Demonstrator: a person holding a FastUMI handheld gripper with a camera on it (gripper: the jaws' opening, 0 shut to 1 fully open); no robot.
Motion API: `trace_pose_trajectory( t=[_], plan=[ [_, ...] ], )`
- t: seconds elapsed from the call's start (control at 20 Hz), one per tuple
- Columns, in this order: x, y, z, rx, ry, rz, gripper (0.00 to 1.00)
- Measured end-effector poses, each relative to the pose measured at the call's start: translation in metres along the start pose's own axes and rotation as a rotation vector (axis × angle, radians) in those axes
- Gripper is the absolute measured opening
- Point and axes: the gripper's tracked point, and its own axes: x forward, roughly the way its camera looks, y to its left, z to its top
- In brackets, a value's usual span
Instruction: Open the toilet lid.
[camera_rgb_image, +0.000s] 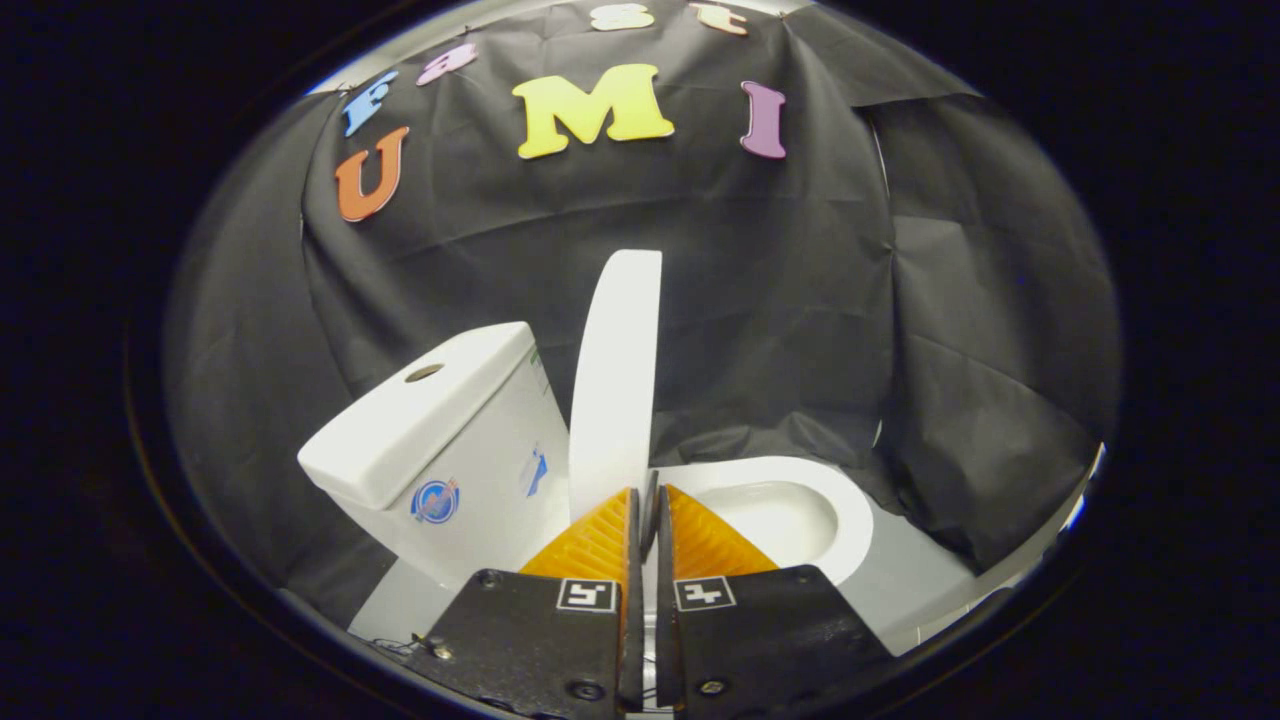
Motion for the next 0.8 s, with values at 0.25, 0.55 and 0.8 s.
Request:
trace_pose_trajectory(
  t=[0.25,0.55,0.8],
  plan=[
    [0.000,0.015,0.001,-0.055,-0.018,0.003,0.09],
    [0.001,0.033,0.000,-0.075,-0.009,0.018,0.10],
    [0.003,0.050,-0.002,-0.111,-0.007,0.018,0.10]
  ],
)
